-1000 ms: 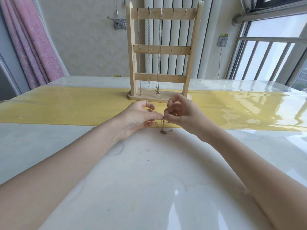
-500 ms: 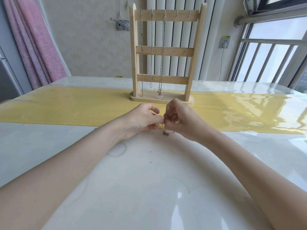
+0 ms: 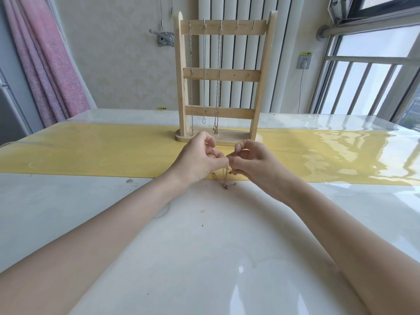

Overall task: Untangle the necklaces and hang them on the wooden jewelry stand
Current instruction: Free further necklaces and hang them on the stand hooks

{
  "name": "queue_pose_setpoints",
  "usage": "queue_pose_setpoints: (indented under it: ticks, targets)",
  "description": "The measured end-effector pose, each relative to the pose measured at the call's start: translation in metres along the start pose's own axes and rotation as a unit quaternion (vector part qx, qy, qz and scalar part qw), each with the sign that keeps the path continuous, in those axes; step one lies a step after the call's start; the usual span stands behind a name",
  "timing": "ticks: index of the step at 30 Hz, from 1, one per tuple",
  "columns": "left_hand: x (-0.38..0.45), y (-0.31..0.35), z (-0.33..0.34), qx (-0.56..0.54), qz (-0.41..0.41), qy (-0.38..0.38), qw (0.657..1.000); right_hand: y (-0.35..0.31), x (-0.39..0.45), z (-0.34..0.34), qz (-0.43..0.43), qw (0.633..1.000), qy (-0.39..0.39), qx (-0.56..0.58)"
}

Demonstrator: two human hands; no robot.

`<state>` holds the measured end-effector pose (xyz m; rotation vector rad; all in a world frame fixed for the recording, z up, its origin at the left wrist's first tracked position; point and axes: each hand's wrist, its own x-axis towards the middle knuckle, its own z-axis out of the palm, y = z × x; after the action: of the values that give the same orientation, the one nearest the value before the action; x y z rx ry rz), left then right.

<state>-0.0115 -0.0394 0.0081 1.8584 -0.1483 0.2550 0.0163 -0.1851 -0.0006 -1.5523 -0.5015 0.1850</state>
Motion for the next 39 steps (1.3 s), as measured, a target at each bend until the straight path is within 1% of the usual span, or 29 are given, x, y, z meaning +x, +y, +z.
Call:
queue_pose_setpoints:
  ticks: [3,5,9,15,18,21,24,26,29,31,33,35,37,39]
  targets:
    - [0.001,0.001,-0.002,-0.049,-0.018,-0.011,0.999,-0.003,0.0,-0.001,0.01,0.998,-0.008,0.058]
    - [0.0,0.003,-0.005,-0.056,-0.017,-0.016,0.998,-0.004,0.001,-0.002,0.017,0.995,-0.015,0.101]
    - [-0.002,0.006,-0.01,-0.017,0.03,-0.014,0.999,-0.007,0.003,-0.002,0.01,0.99,0.003,0.143]
    - [-0.002,0.006,-0.007,0.049,0.083,-0.001,0.995,-0.007,0.003,-0.003,-0.001,0.989,0.019,0.145]
    - [-0.003,0.007,-0.007,0.058,0.079,0.004,0.995,-0.005,0.003,-0.001,-0.002,0.992,0.023,0.125]
    - [-0.004,0.008,-0.005,0.071,0.066,0.007,0.995,-0.004,0.001,-0.001,-0.02,0.998,0.036,0.047]
    - [-0.004,0.01,-0.001,0.038,0.027,-0.005,0.999,-0.007,0.0,-0.001,-0.044,0.998,0.033,-0.018]
    - [-0.005,0.011,0.0,0.003,0.003,-0.02,1.0,-0.011,0.0,-0.001,-0.044,0.998,0.022,-0.028]
    - [-0.006,0.01,0.001,-0.053,-0.035,-0.032,0.997,-0.013,0.0,-0.002,-0.032,0.999,0.006,0.012]
    - [-0.006,0.009,0.003,-0.082,-0.055,-0.036,0.994,-0.012,-0.001,-0.001,-0.033,0.999,0.005,0.013]
    - [-0.005,0.008,0.005,-0.068,-0.035,-0.012,0.997,-0.013,-0.003,0.002,-0.04,0.999,0.011,-0.029]
    - [-0.004,0.007,0.003,-0.035,0.013,0.016,0.999,-0.015,-0.004,0.004,-0.046,0.997,0.014,-0.056]
    - [-0.003,0.007,0.0,-0.004,0.049,0.016,0.999,-0.015,-0.005,0.004,-0.045,0.997,0.016,-0.056]
    - [-0.003,0.007,-0.003,0.012,0.063,0.004,0.998,-0.015,-0.004,0.003,-0.043,0.998,0.022,-0.046]
